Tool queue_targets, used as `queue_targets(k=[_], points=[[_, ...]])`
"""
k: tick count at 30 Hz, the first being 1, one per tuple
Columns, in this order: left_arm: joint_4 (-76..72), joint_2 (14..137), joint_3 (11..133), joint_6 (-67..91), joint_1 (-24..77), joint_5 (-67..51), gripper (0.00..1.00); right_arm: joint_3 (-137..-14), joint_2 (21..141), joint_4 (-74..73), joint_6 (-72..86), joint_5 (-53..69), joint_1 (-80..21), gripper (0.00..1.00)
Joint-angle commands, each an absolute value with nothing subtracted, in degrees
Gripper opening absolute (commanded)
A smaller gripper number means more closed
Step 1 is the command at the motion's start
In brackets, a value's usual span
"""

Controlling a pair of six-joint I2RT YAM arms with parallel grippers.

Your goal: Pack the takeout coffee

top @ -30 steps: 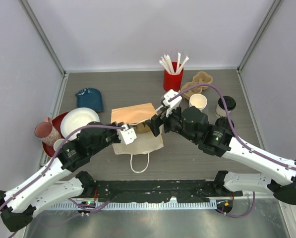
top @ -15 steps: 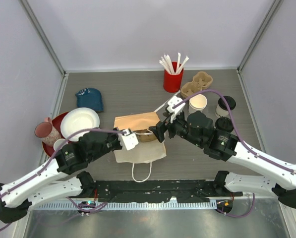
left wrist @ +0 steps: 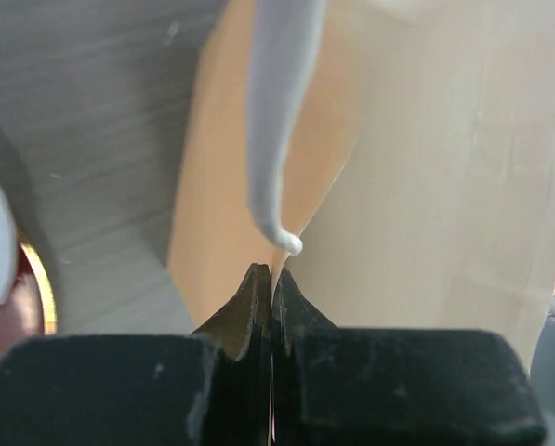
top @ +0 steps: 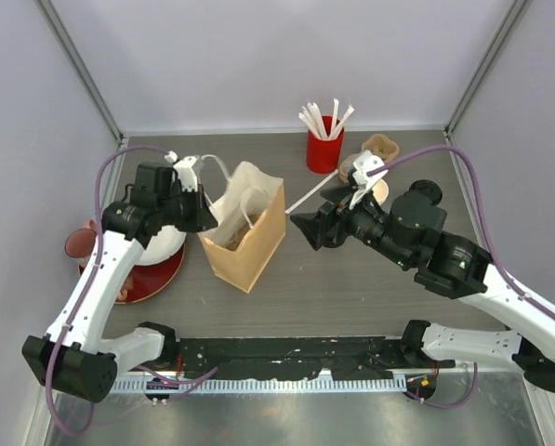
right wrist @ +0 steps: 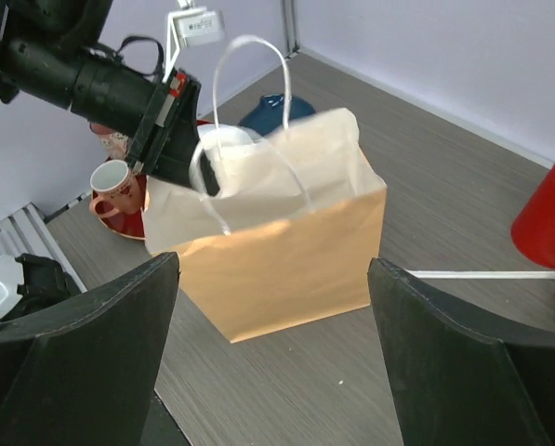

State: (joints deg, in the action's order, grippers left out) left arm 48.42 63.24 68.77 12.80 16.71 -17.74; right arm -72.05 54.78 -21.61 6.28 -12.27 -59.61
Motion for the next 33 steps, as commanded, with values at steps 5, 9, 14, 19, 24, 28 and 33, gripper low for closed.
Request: queue_targets(k=[5,9,14,19,24,28,33], points=[[48.9,63.1,61.3,35.1,12.0,-37.5,0.00,-74.6,50.2,-24.6,9.3,-18.9,-59.6,0.87],[46.6,62.1,59.1,35.9,9.9,-34.1,0.00,-75.1,51.9,-27.9,9.1,-18.7,-59.6,0.86],[45.4,62.3,58.6,38.6,5.0,-33.1,0.00,-76.4,55.7,-29.5,8.4,-16.3,-59.6,0.86],[42.3,63.5,65.6,39.9,3.9,-33.3,0.00,-77.3,58.4,-29.8,7.3,-14.3,-59.6,0.86],[44.4,62.9,67.7,42.3,4.0,-35.1,0.00,-77.8,58.9,-29.0,6.8,-14.2,-59.5,0.86],[36.9,60.6,64.0,53.7,3.8,-43.8,0.00,-77.6,58.5,-28.9,7.1,-14.3,-59.5,0.86],[38.0,57.5,59.2,50.6,3.8,-39.6,0.00,-76.1,57.6,-28.9,7.4,-14.9,-59.6,0.86]])
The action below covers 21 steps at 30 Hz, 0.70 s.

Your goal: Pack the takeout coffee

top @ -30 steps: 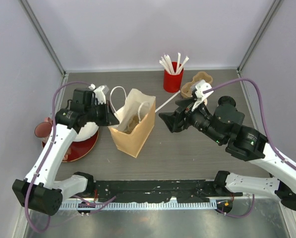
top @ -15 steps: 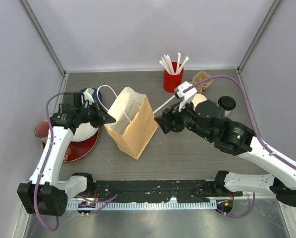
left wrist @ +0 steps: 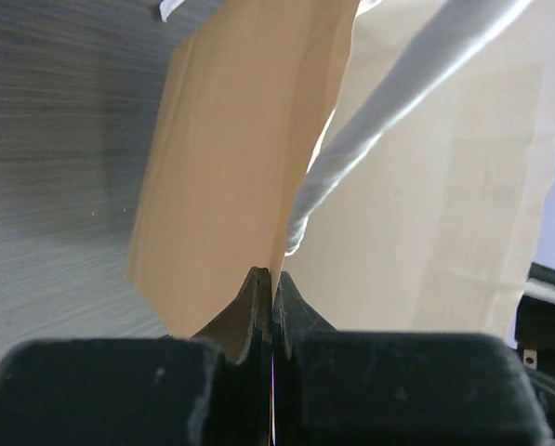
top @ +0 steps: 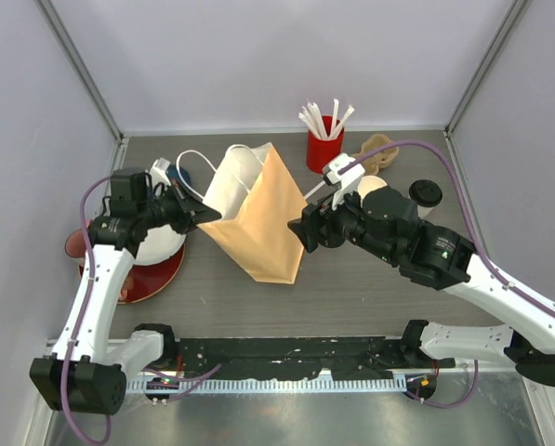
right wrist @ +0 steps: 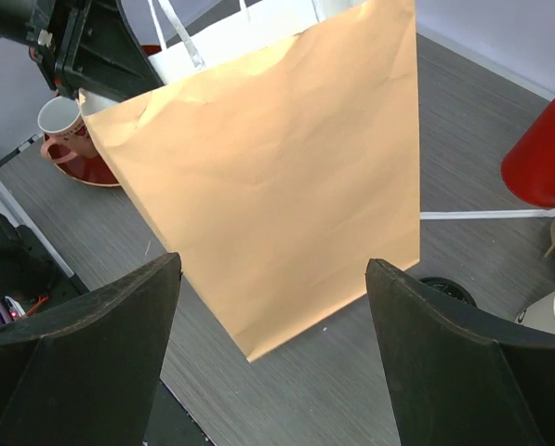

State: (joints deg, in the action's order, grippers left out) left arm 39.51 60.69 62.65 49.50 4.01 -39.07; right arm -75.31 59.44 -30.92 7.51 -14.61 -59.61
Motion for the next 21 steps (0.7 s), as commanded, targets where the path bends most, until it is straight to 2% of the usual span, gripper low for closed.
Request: queue_targets(k=[1,5,14,21], points=[[39.1,57.5,57.2,47.6,3.8,-38.3,0.00,-75.8,57.7,-29.0,7.5,-14.9,-59.6,0.86],[43.0,58.1,49.1,41.2,3.8,-32.7,0.00,-75.5,58.5,-28.9,8.2,-13.5,-59.6,0.85],[43.5,58.3,48.7,37.4,3.7,-28.6,0.00,-74.4,59.9,-27.8,8.8,-11.8,-59.5,0.85],[45.3,58.1,59.4,24.0,5.4,-25.1,0.00,-74.5,60.6,-27.6,8.4,-11.1,-59.5,0.85]])
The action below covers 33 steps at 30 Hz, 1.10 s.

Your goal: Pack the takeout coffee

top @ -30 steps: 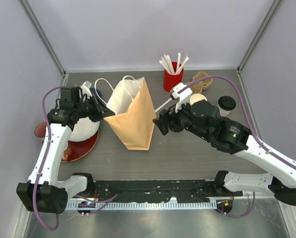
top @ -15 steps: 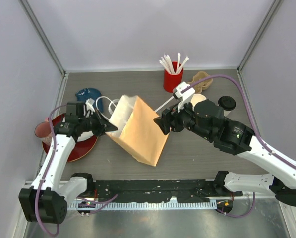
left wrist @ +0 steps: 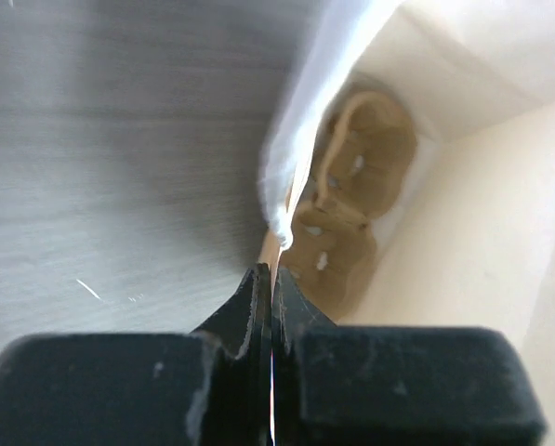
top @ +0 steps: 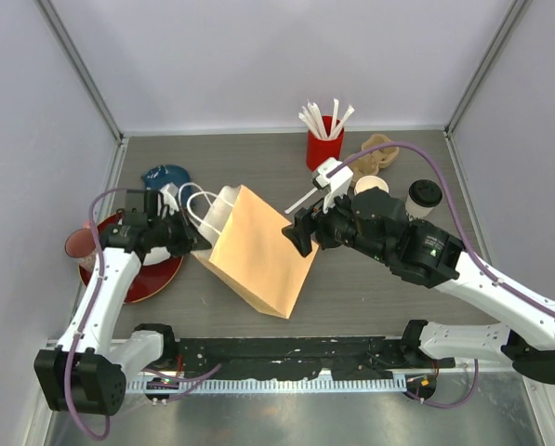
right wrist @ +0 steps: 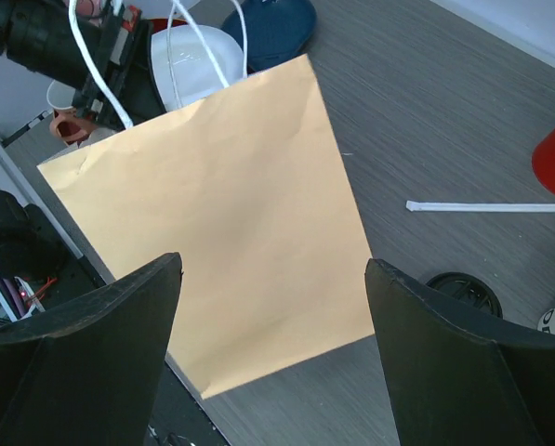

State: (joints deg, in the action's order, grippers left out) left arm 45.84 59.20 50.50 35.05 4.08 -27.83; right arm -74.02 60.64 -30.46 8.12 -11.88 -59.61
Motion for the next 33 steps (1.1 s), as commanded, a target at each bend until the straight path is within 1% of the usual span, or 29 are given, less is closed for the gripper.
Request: queue_targets(k=[1,4,6,7,9,11,13,19,20,21,24,25,26,29,31,33], points=[[45.6,57.8,62.6,21.9,6.1,-24.3,0.00,-74.5,60.6,-27.2,8.4,-10.9,-59.5,0.85],[46.7,56.4,67.6,12.6,10.4,-21.8,0.00,-74.9,60.7,-26.2,7.8,-10.8,-59.5,0.85],[47.1,55.2,69.2,8.5,15.3,-18.4,0.00,-75.1,60.6,-25.9,7.5,-10.9,-59.5,0.85],[47.2,53.7,70.0,3.8,17.0,-17.3,0.00,-75.2,60.5,-25.8,7.3,-11.2,-59.6,0.85],[47.4,52.3,70.3,0.3,21.9,-14.9,0.00,-75.4,60.3,-25.7,7.2,-11.2,-59.5,0.85],[47.9,50.4,70.3,-6.9,25.8,-13.8,0.00,-75.4,59.7,-25.6,6.9,-11.2,-59.6,0.85],[48.9,48.9,70.2,-12.6,27.9,-12.7,0.00,-75.1,58.5,-25.2,6.2,-10.1,-59.6,0.84],[50.7,44.3,67.4,-22.8,35.5,-10.9,0.00,-70.8,54.0,-21.9,3.5,-4.8,-59.6,0.81],[50.9,43.2,66.9,-25.3,38.0,-10.1,0.00,-69.8,52.7,-21.1,1.3,-3.0,-59.6,0.79],[51.1,42.6,65.9,-26.2,39.6,-8.6,0.00,-67.2,51.9,-19.3,0.2,2.4,-59.6,0.79],[50.5,41.7,64.4,-29.8,46.6,-0.5,0.00,-61.4,48.6,-13.8,-4.9,8.9,-59.6,0.79],[49.4,41.7,63.9,-30.8,48.3,7.4,0.00,-60.3,48.0,-12.3,-5.8,12.0,-59.6,0.80],[47.8,41.5,63.4,-31.6,51.5,10.9,0.00,-59.4,47.1,-11.1,-7.0,12.7,-59.7,0.81],[39.3,40.3,60.1,-36.2,55.9,21.2,0.00,-57.8,47.7,-9.5,-9.0,11.6,-59.7,0.82],[33.5,38.7,56.1,-38.4,57.1,24.6,0.00,-57.1,50.0,-10.5,-10.0,9.7,-59.6,0.82],[27.2,36.8,50.3,-40.2,59.8,31.0,0.00,-56.0,52.3,-10.7,-10.5,8.2,-59.6,0.82]])
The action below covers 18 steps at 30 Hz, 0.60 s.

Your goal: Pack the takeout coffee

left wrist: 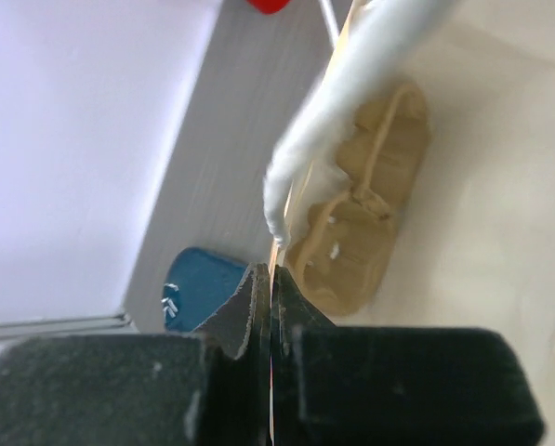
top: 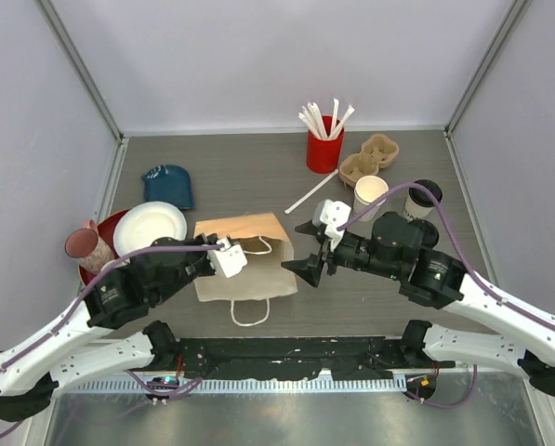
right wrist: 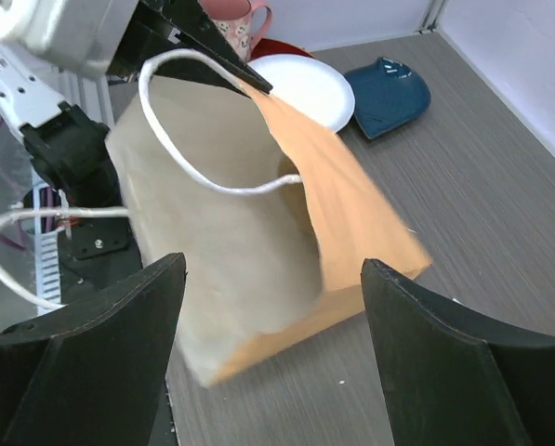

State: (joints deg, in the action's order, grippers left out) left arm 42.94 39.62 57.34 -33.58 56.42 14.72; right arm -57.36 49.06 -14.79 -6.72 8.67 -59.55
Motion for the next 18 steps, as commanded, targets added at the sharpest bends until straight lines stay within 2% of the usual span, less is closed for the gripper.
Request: queue_targets(k=[1,4,10,14,17,18], points=[[24.2,34.8,48.0,-43.5,61.0,33.5,0.00,-55.5,53.1,-10.5,-10.7,7.8,-59.6,0.82],[13.4,30.7,40.4,-49.7,65.6,39.4,0.00,-52.6,54.0,-7.1,-11.1,6.4,-59.6,0.82],[12.4,28.7,34.9,-46.0,66.9,38.4,0.00,-47.9,56.0,-1.2,-11.7,4.9,-59.5,0.82],[13.9,28.3,35.0,-42.0,66.9,38.5,0.00,-48.7,58.5,-1.2,-11.0,5.7,-59.5,0.82],[18.7,29.0,40.0,-37.5,66.5,38.1,0.00,-49.9,59.2,-1.5,-10.4,5.7,-59.6,0.82],[20.5,30.0,41.9,-31.5,66.1,37.3,0.00,-50.9,59.2,-1.7,-10.1,5.7,-59.6,0.82]])
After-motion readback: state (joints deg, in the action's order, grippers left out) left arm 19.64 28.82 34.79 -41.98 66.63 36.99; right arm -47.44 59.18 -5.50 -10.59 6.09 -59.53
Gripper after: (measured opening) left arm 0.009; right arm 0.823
